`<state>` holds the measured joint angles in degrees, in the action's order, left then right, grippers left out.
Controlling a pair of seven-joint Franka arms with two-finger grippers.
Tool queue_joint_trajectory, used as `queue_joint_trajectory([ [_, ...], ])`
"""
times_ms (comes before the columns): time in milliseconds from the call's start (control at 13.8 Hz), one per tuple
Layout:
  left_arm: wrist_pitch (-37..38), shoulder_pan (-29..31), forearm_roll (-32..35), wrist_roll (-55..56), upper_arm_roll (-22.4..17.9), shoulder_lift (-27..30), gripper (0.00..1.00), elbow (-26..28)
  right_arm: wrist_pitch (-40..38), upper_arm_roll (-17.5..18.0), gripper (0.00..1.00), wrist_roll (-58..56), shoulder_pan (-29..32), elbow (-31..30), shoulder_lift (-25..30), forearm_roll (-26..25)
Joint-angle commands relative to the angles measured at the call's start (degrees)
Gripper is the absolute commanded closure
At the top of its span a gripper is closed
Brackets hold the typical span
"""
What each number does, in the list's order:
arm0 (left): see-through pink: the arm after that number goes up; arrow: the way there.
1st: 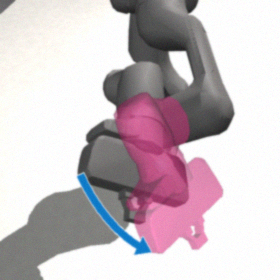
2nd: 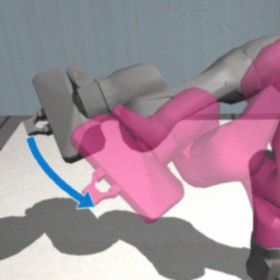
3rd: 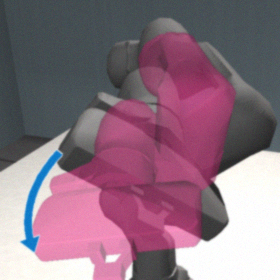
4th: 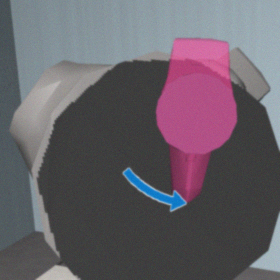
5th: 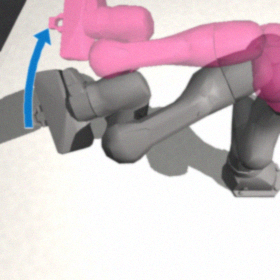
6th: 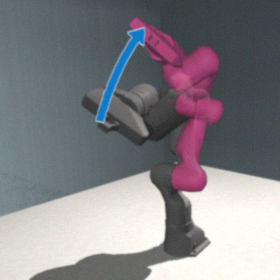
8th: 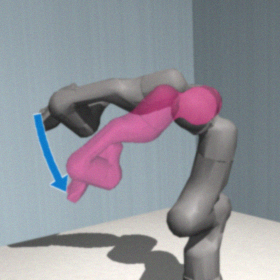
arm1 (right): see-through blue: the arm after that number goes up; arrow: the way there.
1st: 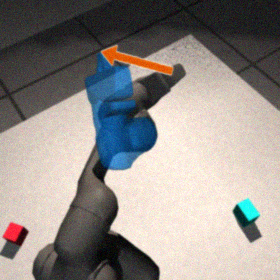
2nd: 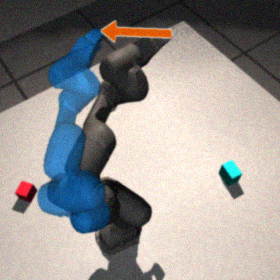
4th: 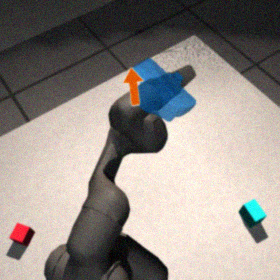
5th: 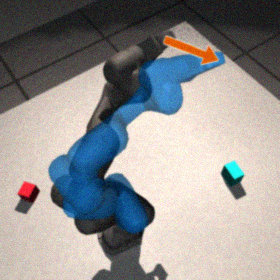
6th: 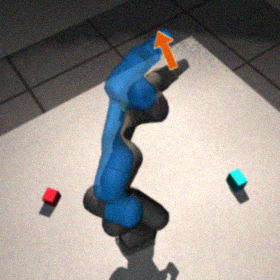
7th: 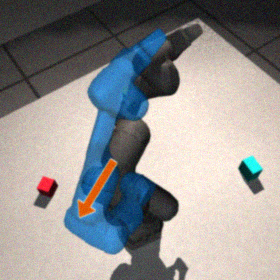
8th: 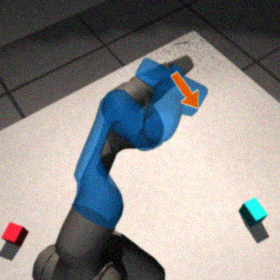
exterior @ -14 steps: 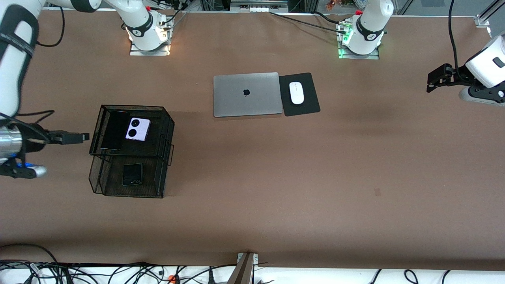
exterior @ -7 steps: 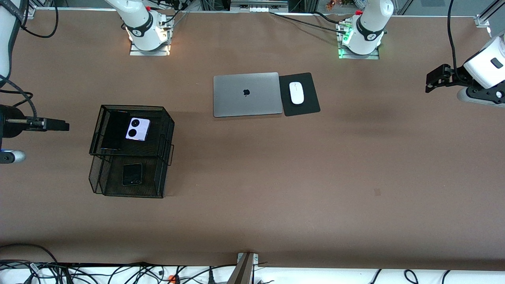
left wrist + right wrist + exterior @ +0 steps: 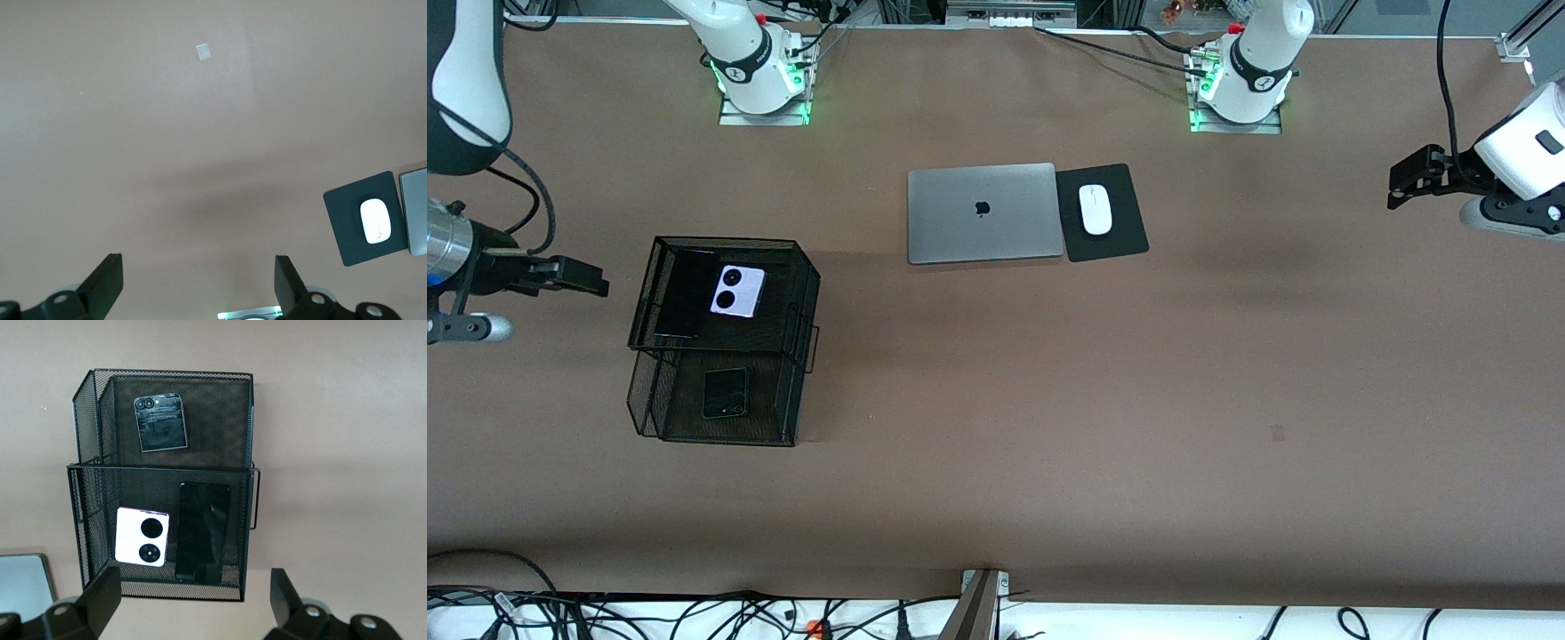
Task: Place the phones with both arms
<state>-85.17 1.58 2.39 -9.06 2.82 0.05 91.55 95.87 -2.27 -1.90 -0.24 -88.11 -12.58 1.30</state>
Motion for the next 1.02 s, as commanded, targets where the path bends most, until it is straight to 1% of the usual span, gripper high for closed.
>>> queue_joint_trajectory([
  [0, 1.24, 0.18, -0.55, -0.34, -0.1, -0.66, 0.0, -1.81, 4.33, 3.22, 0.0, -0.12, 2.25, -6.38, 5.11, -1.65],
  [73, 1.24, 0.18, -0.46, -0.34, -0.19, -0.66, 0.0, -1.81, 3.98, 4.02, 0.0, -0.21, 2.79, -5.67, 4.94, -2.7],
  [291, 1.32, 0.53, -0.46, -0.34, -0.27, -0.66, 0.0, -2.16, 3.09, 4.29, 0.0, 0.05, 3.4, -5.4, 4.85, -3.23],
  [436, 1.32, 0.53, -0.37, -0.34, -0.36, -0.58, 0.0, -2.25, 2.4, 5.95, 0.0, 0.58, 4.02, -4.97, 4.85, -3.23],
  [582, 1.41, 0.44, -0.37, -0.25, -0.19, -0.49, 0.0, -2.25, 1.35, 6.48, 0.0, 8.45, 4.02, -4.26, 4.5, -3.41],
  [655, 1.41, 0.44, -0.37, 0.01, -0.01, -0.49, 0.0, -2.34, 0.12, 7.44, 0.01, 9.8, 4.02, -2.87, 3.63, -3.41],
  [800, 1.41, 0.44, -0.37, -0.16, -0.01, -0.49, 0.0, -2.51, -1.47, 7.8, 0.0, 7.98, 4.11, 0.47, 1.43, -2.89],
  [873, 1.41, 0.44, -0.37, -0.08, -0.01, -0.49, 0.0, -2.51, -1.48, 7.89, 0.0, 5.88, 4.11, 0.75, 1.07, -2.8],
  [945, 1.41, 0.44, -0.28, -0.08, -0.01, -0.49, 0.0, -2.51, -1.56, 8.94, 0.0, 5.68, 4.11, 0.75, 1.07, -2.97],
])
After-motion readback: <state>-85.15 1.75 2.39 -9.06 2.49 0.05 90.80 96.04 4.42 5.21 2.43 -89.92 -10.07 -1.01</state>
